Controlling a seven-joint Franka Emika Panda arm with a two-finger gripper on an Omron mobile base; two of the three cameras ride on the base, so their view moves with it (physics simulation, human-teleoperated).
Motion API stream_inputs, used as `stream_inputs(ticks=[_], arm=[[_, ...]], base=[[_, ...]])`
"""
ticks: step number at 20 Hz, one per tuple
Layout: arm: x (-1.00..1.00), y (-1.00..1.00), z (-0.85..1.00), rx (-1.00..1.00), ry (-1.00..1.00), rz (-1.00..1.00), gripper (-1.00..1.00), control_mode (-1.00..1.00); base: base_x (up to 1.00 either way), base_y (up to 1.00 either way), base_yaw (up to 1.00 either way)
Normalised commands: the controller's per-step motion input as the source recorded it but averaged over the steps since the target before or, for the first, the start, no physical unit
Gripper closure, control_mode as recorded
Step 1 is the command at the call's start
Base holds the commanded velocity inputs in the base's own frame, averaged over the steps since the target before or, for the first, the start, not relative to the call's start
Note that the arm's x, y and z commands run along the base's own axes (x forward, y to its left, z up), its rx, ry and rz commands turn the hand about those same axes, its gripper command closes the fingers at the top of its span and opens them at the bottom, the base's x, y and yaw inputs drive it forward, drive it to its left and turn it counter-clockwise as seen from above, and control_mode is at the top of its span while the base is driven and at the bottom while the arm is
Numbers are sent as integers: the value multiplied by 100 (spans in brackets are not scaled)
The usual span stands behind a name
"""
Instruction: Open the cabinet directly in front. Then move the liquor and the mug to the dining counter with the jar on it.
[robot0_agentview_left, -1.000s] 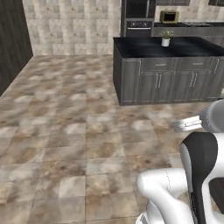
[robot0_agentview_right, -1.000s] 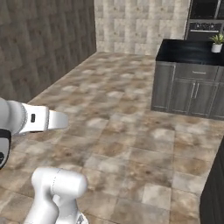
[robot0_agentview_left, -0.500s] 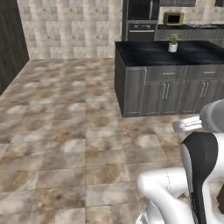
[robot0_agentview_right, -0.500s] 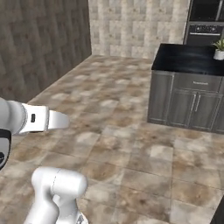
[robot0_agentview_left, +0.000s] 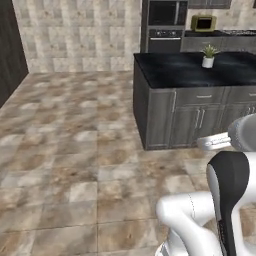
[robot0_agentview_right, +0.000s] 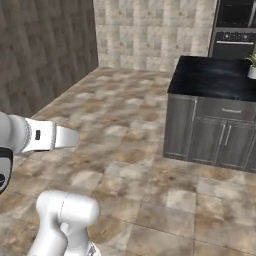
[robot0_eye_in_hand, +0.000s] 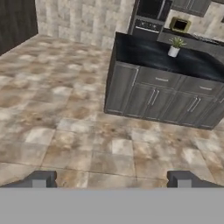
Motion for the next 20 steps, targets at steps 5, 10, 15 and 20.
stream_inputs(ticks=[5, 10, 15, 20], arm=[[0, 0, 0, 0, 0, 0, -100, 100], [0, 0, 0, 0, 0, 0, -100, 100], [0, 0, 0, 0, 0, 0, -100, 100], [0, 0, 0, 0, 0, 0, -100, 100]], base=[[100, -28, -7], [100, -86, -13], [100, -100, -9], [100, -100, -13]])
